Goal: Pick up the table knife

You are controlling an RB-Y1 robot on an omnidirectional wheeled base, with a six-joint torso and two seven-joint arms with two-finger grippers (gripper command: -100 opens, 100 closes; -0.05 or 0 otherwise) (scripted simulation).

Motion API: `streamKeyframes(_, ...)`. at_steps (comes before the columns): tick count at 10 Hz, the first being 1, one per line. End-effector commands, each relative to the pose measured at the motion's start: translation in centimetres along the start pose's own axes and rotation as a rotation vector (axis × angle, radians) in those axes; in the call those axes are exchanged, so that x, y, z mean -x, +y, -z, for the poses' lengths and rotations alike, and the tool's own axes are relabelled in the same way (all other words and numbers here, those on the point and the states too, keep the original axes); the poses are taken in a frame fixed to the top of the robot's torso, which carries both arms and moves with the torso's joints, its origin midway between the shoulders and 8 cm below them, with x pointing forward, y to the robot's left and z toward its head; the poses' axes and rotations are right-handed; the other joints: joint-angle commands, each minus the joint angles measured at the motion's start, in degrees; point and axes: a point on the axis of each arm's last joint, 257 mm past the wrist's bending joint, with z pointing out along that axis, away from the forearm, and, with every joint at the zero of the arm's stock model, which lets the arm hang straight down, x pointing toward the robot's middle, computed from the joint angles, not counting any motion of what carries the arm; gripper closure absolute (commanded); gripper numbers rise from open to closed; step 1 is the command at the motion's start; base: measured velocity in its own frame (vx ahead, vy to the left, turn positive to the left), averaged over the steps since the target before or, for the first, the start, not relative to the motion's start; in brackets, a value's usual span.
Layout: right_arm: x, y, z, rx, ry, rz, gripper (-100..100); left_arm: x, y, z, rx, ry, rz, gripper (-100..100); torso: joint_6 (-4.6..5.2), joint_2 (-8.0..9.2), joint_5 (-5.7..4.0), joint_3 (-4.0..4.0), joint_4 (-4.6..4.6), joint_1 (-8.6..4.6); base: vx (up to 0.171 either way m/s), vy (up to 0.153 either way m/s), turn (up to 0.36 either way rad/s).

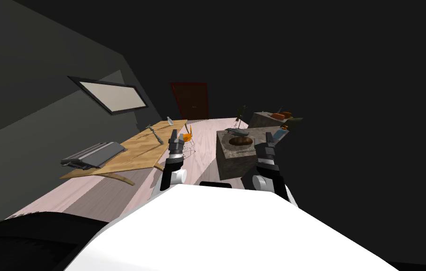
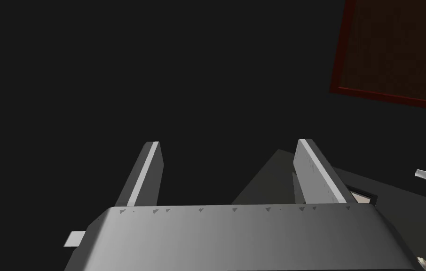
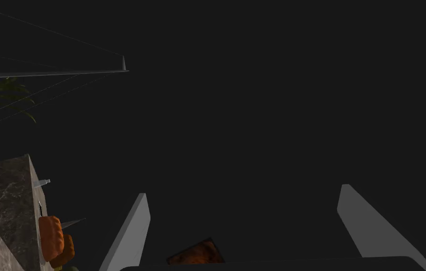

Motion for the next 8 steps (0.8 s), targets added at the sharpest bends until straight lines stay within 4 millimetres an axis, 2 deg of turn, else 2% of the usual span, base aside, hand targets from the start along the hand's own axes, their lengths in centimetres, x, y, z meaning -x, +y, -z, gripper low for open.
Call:
streamKeyframes(1,0.1,0.1,0.0,0.012,0.022,0.022,-100,0.0,0.0,0.0,0.000,0.000,0.000,0,0.00,0.00,0.00,0.00,0.00,0.00,0.008,0.003,0.119)
streamKeyframes(5,0.0,-0.4,0.1,0.034,0.090,0.102,-100,0.0,0.0,0.0,0.000,0.000,0.000,0,-0.02,-0.04,-0.01,-0.03,-0.01,-0.07,0.008,-0.012,0.141)
streamKeyframes(8,-0.3,-2.0,0.6,0.043,0.171,0.196,-100,0.0,0.0,0.0,0.000,0.000,0.000,0,-0.02,0.05,-0.03,0.02,0.01,-0.12,-0.020,-0.026,0.213)
